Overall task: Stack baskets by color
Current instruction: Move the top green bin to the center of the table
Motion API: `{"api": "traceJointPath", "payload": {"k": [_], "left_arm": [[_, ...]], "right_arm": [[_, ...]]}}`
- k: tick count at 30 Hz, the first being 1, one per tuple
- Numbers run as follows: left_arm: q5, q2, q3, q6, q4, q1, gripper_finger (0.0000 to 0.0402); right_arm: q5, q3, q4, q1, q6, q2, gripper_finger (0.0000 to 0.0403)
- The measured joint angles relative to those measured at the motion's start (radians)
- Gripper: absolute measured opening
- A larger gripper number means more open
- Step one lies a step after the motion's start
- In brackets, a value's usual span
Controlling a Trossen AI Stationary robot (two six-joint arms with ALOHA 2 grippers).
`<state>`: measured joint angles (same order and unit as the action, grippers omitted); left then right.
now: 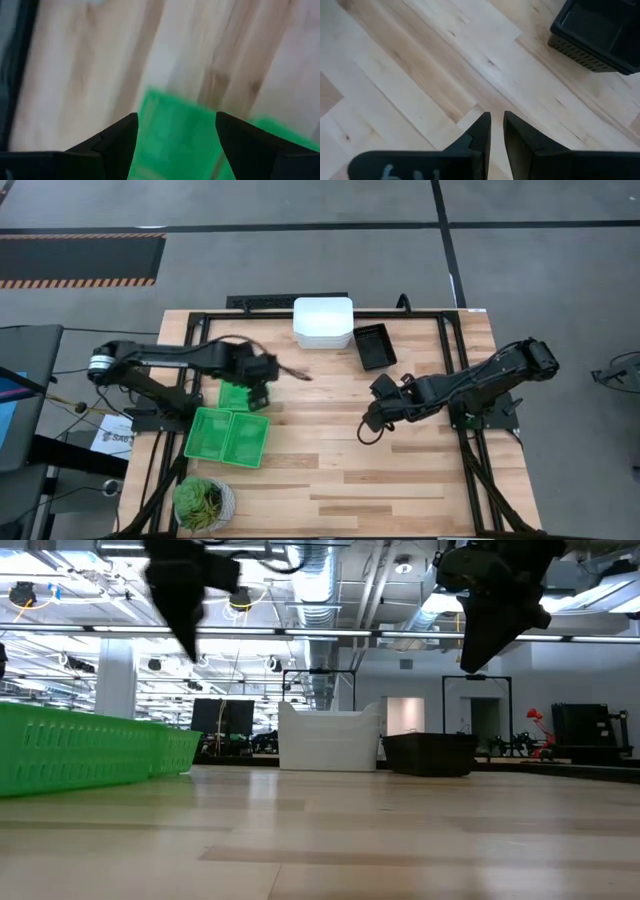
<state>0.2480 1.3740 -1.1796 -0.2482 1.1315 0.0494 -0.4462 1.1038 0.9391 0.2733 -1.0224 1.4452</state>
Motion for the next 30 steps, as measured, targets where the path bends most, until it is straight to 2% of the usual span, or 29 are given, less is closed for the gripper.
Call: {"api": "traceJointPath", "payload": {"k": [3,7,11,14,19,25,30], "left_arm": [[0.006,-0.064,0.092,-0.138,0.041,-0.052,0.0256],[-0.005,-0.136,0.261,-0.265,-0.052,-0.092,0.0256],[-0.034,-0.15,0.415,-0.296,-0.174,-0.092,0.0256],[-0.032,-0.13,0.487,-0.286,-0.286,-0.064,0.0256],[-0.035,-0.074,0.521,-0.209,-0.469,-0.004,0.0256],[-0.11,0.032,0.521,-0.054,-0.829,0.087,0.0256],[-0.125,0.158,0.52,-0.011,-1.144,0.162,0.0256]], "right_arm": [[0.0,0.0,-0.003,0.009,0.007,0.0,0.0076],[-0.006,0.0,-0.011,0.024,0.007,0.0,0.0076],[-0.009,0.0,-0.024,0.039,0.009,0.0,0.0076],[-0.009,0.0,-0.034,0.042,0.009,0.0,0.0076],[-0.01,0.0,-0.044,0.038,0.009,0.0,0.0076],[-0.031,0.0,-0.074,0.025,0.009,0.0,0.0076],[-0.031,0.0,-0.095,0.025,0.009,0.0,0.0076]]}}
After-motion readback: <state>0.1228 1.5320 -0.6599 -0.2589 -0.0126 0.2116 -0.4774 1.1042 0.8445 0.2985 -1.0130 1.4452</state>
